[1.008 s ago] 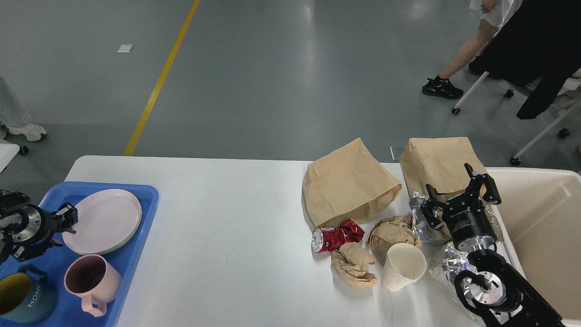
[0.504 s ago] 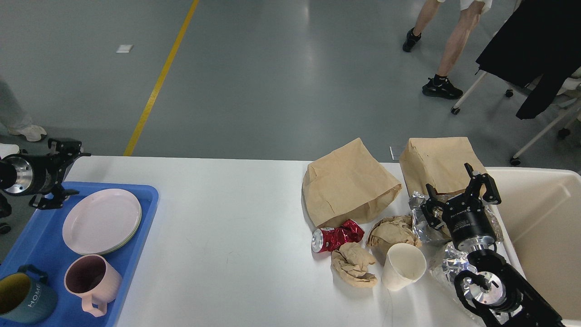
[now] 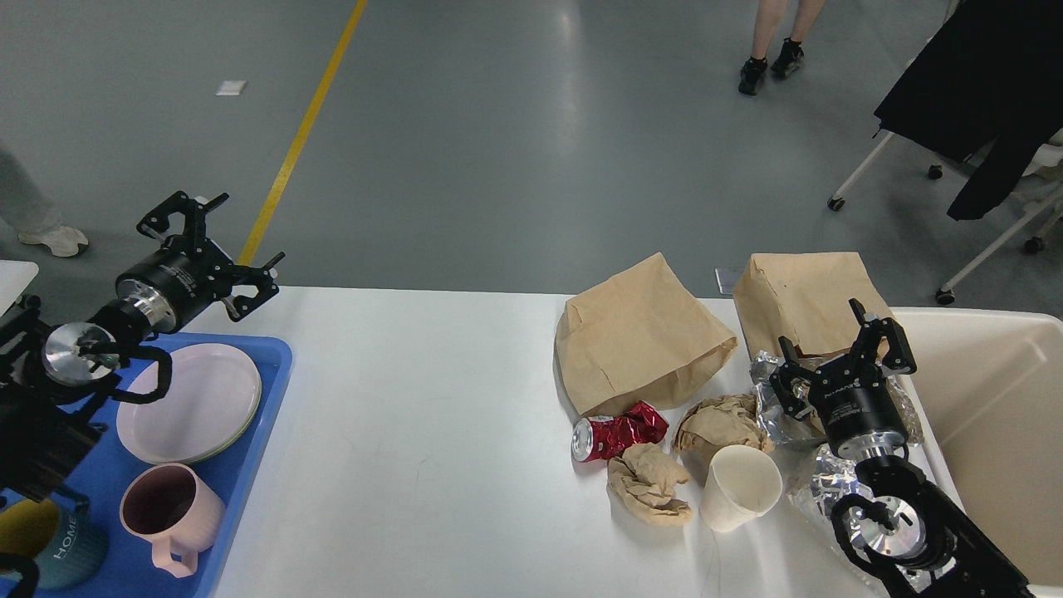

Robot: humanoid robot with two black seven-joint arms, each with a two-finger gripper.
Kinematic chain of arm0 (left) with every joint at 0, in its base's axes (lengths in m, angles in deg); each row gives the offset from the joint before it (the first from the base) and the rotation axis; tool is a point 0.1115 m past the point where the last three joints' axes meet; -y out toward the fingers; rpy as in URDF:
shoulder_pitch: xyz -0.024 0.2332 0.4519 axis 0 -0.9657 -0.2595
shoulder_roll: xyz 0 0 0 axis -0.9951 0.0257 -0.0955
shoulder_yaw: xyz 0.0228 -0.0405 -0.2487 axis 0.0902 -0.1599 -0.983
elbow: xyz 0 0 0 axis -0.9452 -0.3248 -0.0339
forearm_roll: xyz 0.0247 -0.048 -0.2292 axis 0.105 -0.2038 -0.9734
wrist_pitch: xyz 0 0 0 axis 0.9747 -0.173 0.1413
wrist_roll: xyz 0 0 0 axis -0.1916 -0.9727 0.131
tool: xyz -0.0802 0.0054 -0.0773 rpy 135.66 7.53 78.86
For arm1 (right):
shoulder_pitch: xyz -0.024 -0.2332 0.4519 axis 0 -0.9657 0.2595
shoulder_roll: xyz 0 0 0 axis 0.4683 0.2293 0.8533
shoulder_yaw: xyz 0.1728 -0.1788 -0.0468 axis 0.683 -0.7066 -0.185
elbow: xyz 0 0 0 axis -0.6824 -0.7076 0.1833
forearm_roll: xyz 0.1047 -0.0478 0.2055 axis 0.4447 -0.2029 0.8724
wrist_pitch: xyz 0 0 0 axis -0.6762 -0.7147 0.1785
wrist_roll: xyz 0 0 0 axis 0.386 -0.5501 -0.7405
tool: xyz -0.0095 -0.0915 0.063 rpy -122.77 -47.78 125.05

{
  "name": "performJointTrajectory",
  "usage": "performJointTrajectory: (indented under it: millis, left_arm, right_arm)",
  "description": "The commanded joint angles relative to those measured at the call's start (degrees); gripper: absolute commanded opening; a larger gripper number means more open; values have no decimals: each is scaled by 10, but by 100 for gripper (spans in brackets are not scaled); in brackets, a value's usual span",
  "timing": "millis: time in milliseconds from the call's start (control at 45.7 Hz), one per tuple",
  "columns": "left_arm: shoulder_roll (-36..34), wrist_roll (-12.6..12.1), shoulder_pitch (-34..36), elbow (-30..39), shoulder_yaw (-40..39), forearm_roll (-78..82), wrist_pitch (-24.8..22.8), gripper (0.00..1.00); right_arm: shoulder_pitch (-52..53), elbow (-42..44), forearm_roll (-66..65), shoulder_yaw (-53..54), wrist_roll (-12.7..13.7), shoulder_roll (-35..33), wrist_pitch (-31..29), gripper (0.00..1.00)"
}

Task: Tidy desktop
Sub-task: 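Release the pink plate and raise the left gripper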

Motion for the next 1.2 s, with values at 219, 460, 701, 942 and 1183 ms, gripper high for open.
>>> performJointTrajectory:
  millis: [219,460,701,942,1183]
  left_arm:
    - [133,61,-241,212,-323,258,13,97]
    - [186,88,-261,212,-356,278,10,97]
    - [186,156,-262,212,-352,276,1,97]
    - [190,157,-262,211,-365,274,1,97]
    - [183,163,-267,206,-381,263,-7,97]
  right_arm:
    - [0,0,0,0,0,0,0,100]
    - [0,0,0,0,0,0,0,100]
    - [0,0,0,0,0,0,0,100]
    - [0,0,0,0,0,0,0,100]
    - [0,0,0,0,0,0,0,100]
